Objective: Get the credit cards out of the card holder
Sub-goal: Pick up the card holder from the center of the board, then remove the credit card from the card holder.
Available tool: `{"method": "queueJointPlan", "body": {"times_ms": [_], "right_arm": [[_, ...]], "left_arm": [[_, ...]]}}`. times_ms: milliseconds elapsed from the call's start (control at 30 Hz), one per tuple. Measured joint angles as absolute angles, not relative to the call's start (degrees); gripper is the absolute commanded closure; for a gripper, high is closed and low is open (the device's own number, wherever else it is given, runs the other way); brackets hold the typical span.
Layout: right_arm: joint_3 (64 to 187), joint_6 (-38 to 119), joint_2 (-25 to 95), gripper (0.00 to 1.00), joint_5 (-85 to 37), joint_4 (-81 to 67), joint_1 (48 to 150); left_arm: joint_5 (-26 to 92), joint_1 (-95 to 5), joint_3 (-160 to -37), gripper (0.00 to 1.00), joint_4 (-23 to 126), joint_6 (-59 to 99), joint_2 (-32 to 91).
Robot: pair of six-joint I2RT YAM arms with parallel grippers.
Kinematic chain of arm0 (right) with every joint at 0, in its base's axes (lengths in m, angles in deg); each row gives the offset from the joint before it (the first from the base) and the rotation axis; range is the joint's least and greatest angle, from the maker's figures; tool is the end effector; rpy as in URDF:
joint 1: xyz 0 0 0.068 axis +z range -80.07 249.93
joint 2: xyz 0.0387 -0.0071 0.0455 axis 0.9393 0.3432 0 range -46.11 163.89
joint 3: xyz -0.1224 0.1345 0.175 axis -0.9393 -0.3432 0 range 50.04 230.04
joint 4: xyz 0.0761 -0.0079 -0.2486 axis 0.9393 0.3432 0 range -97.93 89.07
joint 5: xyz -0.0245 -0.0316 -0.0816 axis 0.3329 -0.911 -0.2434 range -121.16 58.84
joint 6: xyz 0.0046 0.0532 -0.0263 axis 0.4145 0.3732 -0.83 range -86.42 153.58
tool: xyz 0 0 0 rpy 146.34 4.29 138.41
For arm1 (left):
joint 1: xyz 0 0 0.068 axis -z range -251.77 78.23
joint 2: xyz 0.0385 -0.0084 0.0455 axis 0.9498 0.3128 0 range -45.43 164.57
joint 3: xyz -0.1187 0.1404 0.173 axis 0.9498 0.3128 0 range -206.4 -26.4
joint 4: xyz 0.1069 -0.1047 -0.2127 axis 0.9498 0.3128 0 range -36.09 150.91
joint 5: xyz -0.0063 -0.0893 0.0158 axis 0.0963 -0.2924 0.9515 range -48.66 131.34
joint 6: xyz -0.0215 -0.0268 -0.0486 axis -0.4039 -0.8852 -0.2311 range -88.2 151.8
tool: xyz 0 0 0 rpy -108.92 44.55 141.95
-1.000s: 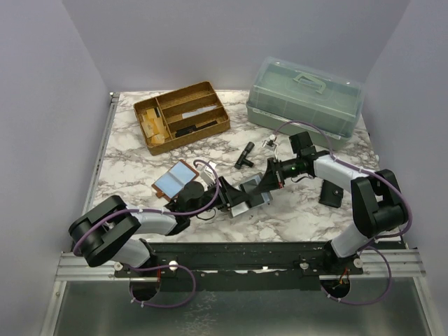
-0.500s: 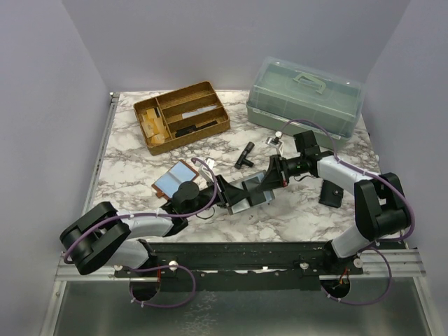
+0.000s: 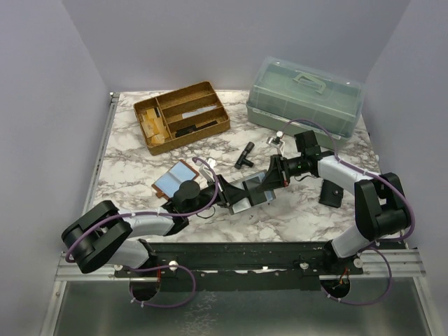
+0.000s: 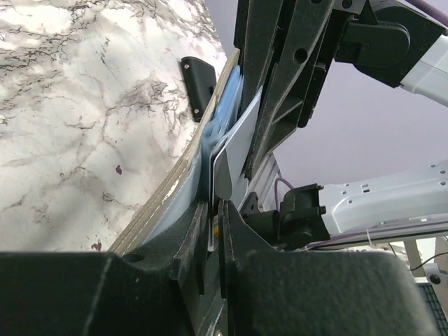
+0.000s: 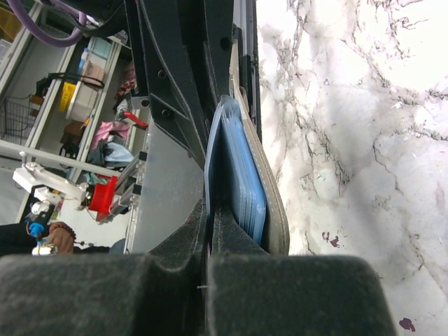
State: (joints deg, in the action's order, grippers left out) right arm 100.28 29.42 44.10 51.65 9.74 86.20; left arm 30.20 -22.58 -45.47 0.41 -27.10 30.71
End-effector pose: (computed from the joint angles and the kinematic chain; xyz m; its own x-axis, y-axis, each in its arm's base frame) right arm 0.2648 0.1224 0.1787 -0.7693 -0.2340 -0.5945 -0.6021 -0.0457 0.7971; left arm 0.1642 -0.2031 0.1703 -0.7648 -0.3997 -0.5053 0.4138 0.2962 -0.8608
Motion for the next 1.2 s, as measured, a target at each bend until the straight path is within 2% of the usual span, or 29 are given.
{"method": "queueJointPlan", "body": {"times_ms": [100,400,500,600,700,800,867,933,1067,1200], "right_arm": [[100.3,28.9,44.1,0.99,51.0,9.8,86.2],[100.3,30.6,43.0,1.0,46.2,9.6,86.5],[100.3,30.8,43.0,0.99,46.2,9.6,86.5],[100.3,30.8,43.0,0.98,46.2,9.6,86.6],[100.3,30.8,43.0,0.97,46.2,9.6,86.8],[100.3,30.8,43.0,0.96,46.1,9.6,86.9],[100.3,30.6,43.0,0.95,45.5,9.6,86.8],[100.3,30.5,43.0,0.9,45.2,9.6,86.8],[100.3,29.3,43.0,0.72,45.1,10.5,87.2],[101.2,25.8,43.0,0.69,45.0,14.3,87.9]], "left_arm": [[30.2,-22.6,-45.5,0.79,0.4,-27.1,30.8],[30.3,-22.7,-45.6,0.86,0.7,-27.3,31.2],[30.3,-22.7,-45.6,0.78,0.8,-27.3,31.2],[30.3,-22.7,-45.6,0.78,0.7,-27.5,31.2],[30.3,-22.7,-45.7,0.85,0.7,-27.6,31.6],[30.3,-22.7,-46.3,1.0,0.8,-27.7,32.6],[30.2,-22.8,-46.5,1.0,0.7,-27.8,33.1],[30.2,-22.9,-46.5,1.0,0.6,-27.8,33.1],[30.2,-22.9,-46.5,1.0,-0.4,-27.1,33.0],[30.3,-23.2,-44.7,1.0,-1.2,-25.2,30.7]]}}
